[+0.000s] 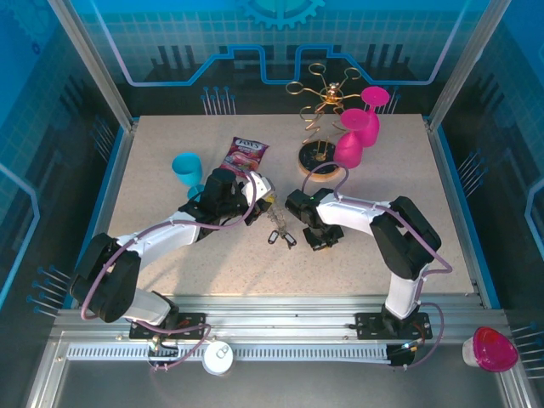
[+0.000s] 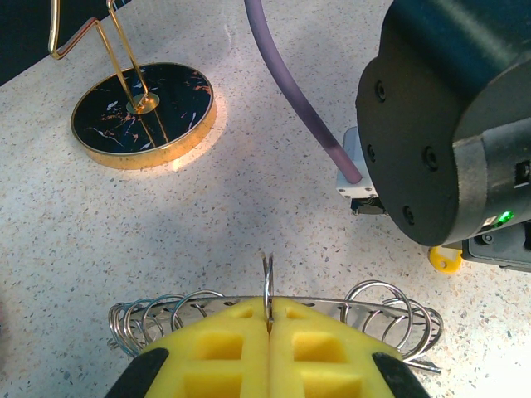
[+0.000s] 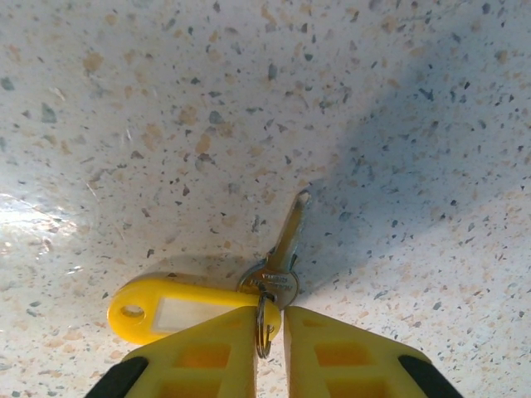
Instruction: Put the keys on the keyring
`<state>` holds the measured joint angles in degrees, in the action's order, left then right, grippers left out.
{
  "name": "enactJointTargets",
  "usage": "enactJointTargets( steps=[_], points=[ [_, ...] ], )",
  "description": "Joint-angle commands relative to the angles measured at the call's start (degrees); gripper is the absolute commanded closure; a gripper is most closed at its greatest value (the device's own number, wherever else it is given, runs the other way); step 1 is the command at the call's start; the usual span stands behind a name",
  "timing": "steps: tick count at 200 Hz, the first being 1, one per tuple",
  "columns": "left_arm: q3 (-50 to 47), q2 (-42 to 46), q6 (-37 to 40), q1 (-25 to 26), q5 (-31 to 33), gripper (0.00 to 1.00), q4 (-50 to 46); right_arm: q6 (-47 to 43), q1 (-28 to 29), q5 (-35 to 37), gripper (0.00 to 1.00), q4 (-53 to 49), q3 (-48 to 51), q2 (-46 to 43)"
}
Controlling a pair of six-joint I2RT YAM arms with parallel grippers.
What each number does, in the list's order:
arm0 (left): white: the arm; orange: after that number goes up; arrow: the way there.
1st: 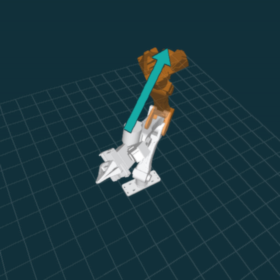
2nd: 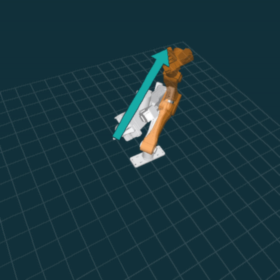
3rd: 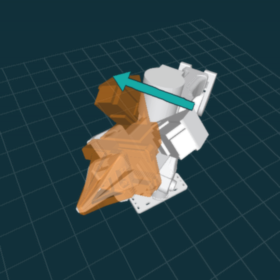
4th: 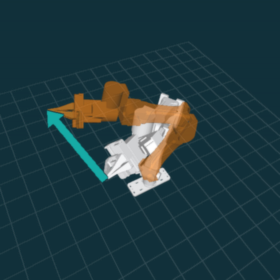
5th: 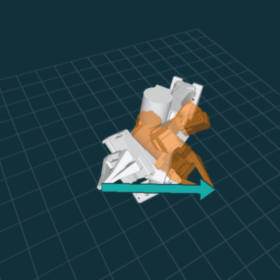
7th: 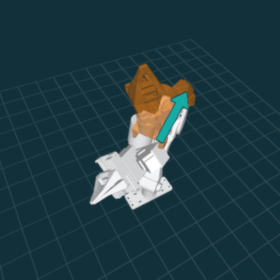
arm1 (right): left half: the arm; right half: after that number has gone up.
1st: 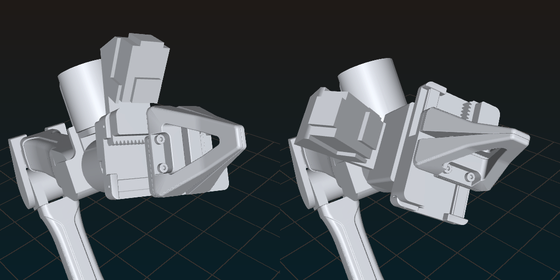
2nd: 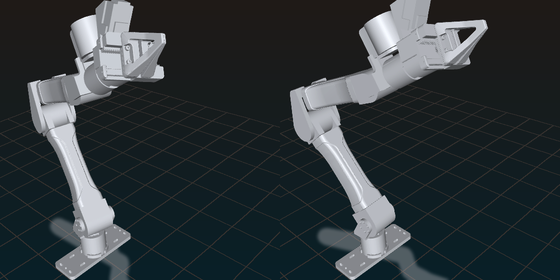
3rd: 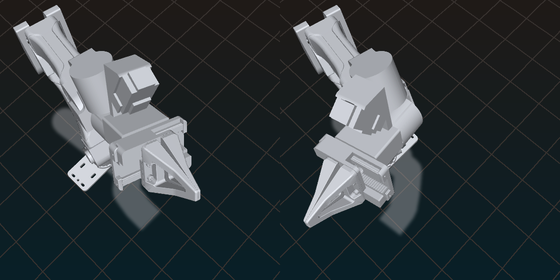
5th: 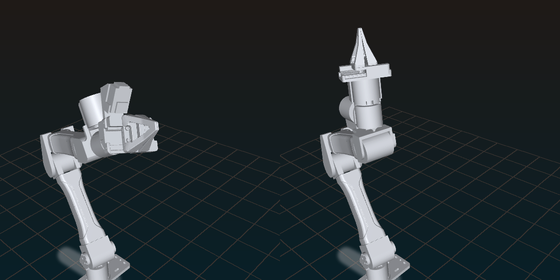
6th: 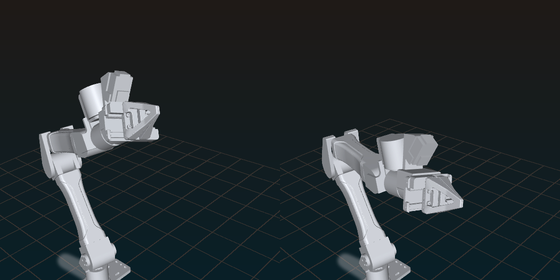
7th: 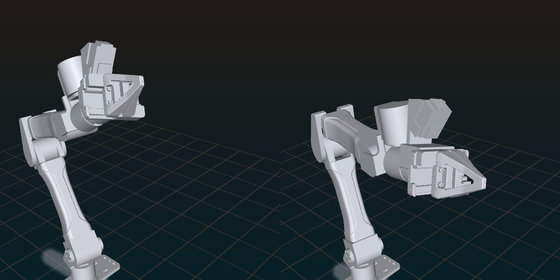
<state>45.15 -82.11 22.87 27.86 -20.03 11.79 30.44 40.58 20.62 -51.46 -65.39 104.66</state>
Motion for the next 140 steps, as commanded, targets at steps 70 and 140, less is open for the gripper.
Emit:
enactJointTargets(
  steps=[70,140],
  points=[
    [-0.33,2.01,1.2,0.0,-1.94,1.0,-0.37,0.24,0.63,1.94,1.0,-2.83,-2.1,-0.48],
    [-3.29,7.59,9.39,0.13,-7.35,1.0,-1.1,-17.92,-1.2,-12.13,1.0,15.31,7.11,-24.06]
  ],
)
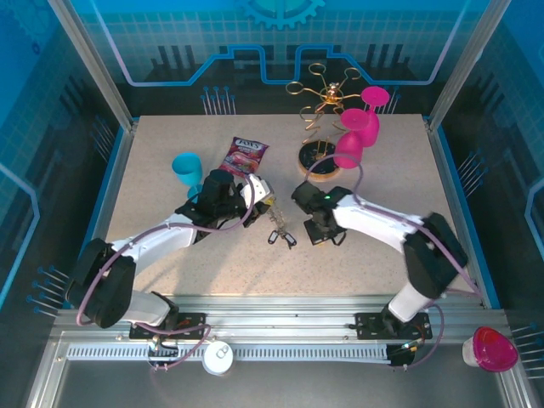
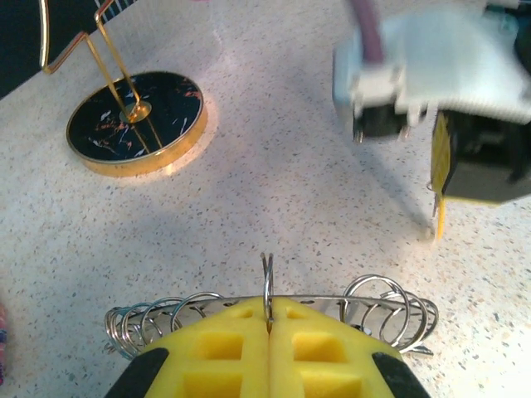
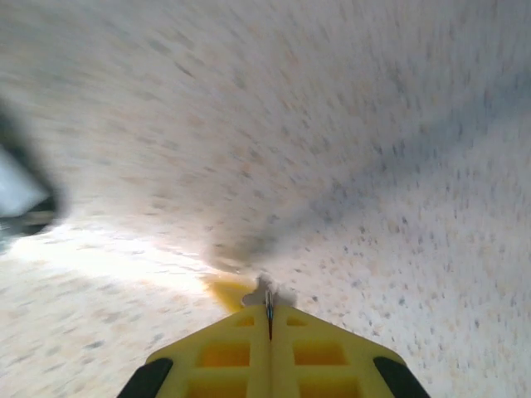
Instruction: Put the keys on the keyring
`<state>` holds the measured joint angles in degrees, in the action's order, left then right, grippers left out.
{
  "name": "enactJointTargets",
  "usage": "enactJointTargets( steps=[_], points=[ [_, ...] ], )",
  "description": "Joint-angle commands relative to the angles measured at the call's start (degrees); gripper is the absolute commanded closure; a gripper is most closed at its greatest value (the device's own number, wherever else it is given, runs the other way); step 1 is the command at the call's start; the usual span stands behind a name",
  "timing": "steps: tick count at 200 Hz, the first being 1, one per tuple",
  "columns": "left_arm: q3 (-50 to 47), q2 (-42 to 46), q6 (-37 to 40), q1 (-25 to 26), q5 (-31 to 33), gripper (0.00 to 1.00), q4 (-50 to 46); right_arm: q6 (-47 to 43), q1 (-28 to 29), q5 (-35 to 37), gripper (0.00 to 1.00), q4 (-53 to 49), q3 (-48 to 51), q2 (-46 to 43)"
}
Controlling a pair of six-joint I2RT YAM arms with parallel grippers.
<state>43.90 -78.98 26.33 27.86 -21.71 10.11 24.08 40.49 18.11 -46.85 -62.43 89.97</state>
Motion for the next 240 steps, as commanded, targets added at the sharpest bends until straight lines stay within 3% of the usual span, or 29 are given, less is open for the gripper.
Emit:
enactJointTargets(
  steps=[1,32,56,72,101,154,206,240],
  points=[
    [-2.18,4.59,6.15,0.15,-5.73,1.0,0.6,-11.93,-1.25,-10.04,1.0,11.11,4.38,-9.55],
    [-5.81,9.13,11.36,0.53,-10.07,1.0,1.84,-24.11,-6.24,-27.72,1.0,20.46,7.36,-14.56],
    [-7.69,11.01,14.41,1.41,-10.6,1.0,3.78,-27.75,-9.03,-39.85,1.0,27.78,9.92,-16.38],
    [-7.73,11.69,16.61,2.06,-11.18,1.0,2.29,-30.97,-8.88,-43.23,1.0,33.66,14.03,-18.85],
    [-7.79,12.83,20.22,3.03,-12.1,1.0,-0.45,-37.36,-8.67,-45.09,1.0,41.07,19.26,-24.0],
    [-9.33,12.75,22.97,5.38,-11.57,1.0,0.18,-50.14,-6.65,-49.29,1.0,36.76,17.46,-25.69],
    [-9.72,12.54,24.55,5.88,-14.86,1.0,-0.27,-62.55,-1.97,-41.47,1.0,38.31,17.54,-26.23],
    [-8.74,11.86,25.73,5.95,-16.43,1.0,-2.64,-71.44,-0.04,-40.26,1.0,38.62,17.74,-26.54]
  ],
)
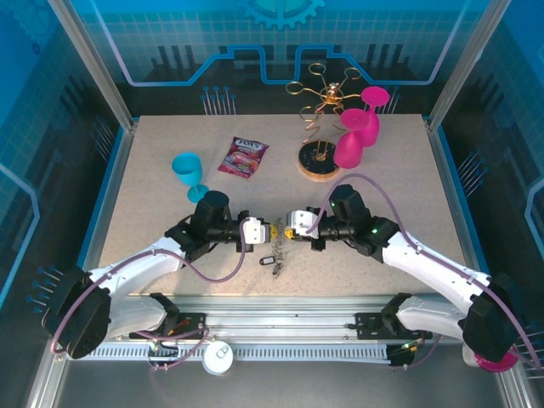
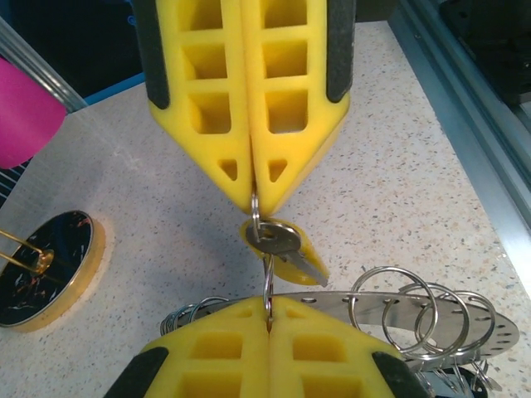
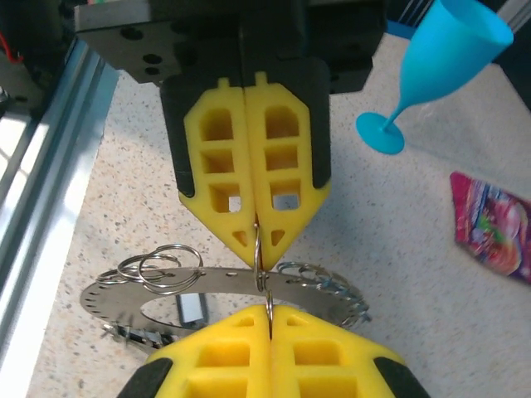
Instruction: Put the keys on the keyring
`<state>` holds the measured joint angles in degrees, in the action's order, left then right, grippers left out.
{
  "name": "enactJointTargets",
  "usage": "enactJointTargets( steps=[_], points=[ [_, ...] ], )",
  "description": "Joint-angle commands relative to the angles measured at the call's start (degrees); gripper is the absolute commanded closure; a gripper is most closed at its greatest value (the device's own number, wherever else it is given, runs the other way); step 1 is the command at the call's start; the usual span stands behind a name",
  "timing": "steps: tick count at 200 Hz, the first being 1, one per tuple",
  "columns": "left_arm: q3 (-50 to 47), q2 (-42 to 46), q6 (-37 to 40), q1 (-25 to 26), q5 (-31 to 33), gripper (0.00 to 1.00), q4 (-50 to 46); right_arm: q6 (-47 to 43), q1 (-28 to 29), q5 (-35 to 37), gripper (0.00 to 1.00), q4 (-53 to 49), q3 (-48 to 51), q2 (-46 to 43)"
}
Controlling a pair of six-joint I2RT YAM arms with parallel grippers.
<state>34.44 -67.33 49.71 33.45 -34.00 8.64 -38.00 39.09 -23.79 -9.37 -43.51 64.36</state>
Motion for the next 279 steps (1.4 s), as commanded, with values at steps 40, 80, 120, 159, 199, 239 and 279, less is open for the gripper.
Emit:
enactJointTargets(
  steps=[40,80,120,159,199,239,279],
  points=[
    [1.12,-0.17,2.92,0.32,-4.06,1.0,-1.99,-13.18,2.64,2.26,1.0,0.01,-2.28,0.58],
    [1.42,-0.18,2.93,0.28,-3.72,1.0,-2.23,-14.45,4.03,3.97,1.0,1.26,-2.62,1.63],
    [1.64,-0.24,2.83,0.32,-2.85,1.0,-2.18,-16.74,4.8,5.28,1.0,-0.25,-2.52,2.22],
    [2.1,-0.71,2.24,0.28,-2.06,1.0,-2.52,-20.1,5.67,7.0,1.0,-0.23,-0.84,1.1],
    [2.63,-1.05,1.76,0.14,-1.27,1.0,-2.67,-23.2,6.46,9.11,1.0,-0.32,0.34,0.9],
    [2.83,-1.33,1.22,0.12,-0.41,1.0,-2.75,-25.42,7.06,10.55,1.0,-0.44,1.23,0.42],
    [3.09,-1.49,-0.26,-0.36,0.26,1.0,-1.88,-27.86,7.72,13.32,1.0,1.02,2.69,0.07]
  ],
)
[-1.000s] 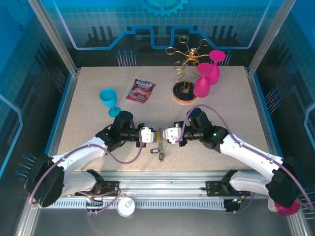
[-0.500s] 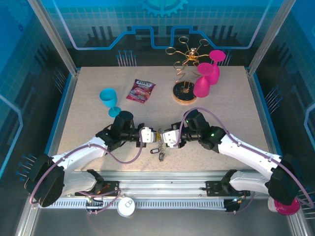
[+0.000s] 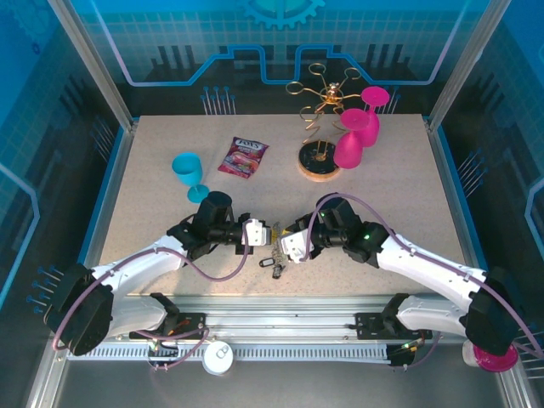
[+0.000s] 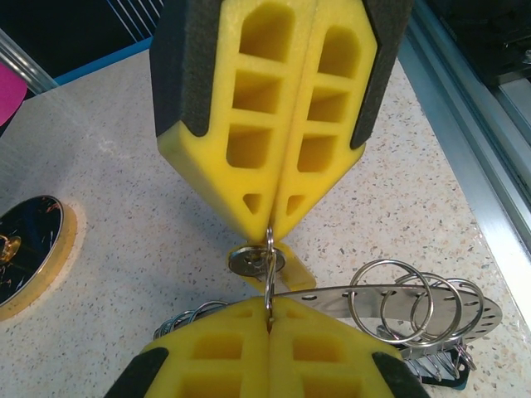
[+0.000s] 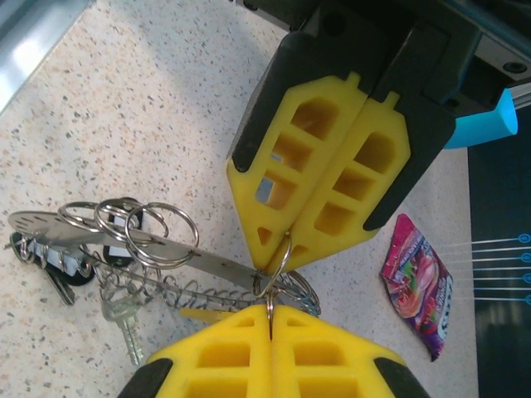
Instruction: Put the keys on the keyring
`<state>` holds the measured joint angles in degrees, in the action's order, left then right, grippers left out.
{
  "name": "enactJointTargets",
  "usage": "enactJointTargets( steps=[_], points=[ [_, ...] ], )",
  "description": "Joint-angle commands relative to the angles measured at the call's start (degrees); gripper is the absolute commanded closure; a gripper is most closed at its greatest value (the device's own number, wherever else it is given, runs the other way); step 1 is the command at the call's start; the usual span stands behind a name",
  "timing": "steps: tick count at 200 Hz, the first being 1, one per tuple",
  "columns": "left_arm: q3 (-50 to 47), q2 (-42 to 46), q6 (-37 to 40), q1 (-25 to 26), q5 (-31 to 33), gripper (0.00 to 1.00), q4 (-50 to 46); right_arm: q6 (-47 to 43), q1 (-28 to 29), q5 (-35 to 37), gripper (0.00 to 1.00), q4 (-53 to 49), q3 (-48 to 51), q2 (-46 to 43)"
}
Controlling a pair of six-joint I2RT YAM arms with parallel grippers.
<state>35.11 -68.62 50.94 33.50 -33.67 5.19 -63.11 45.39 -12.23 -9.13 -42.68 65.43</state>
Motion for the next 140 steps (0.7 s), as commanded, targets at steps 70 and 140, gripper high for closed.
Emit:
enactJointTargets(
  steps=[70,140],
  points=[
    [2.33,0.08,-4.97,-1.32,-0.15,1.0,4.8,-0.84,2.34,4.36,0.77,3.34,2.9,-0.12],
    [0.76,1.63,-5.67,-1.88,-2.51,1.0,9.5,20.98,-2.09,-0.17,0.65,4.54,3.21,-6.06]
  ],
)
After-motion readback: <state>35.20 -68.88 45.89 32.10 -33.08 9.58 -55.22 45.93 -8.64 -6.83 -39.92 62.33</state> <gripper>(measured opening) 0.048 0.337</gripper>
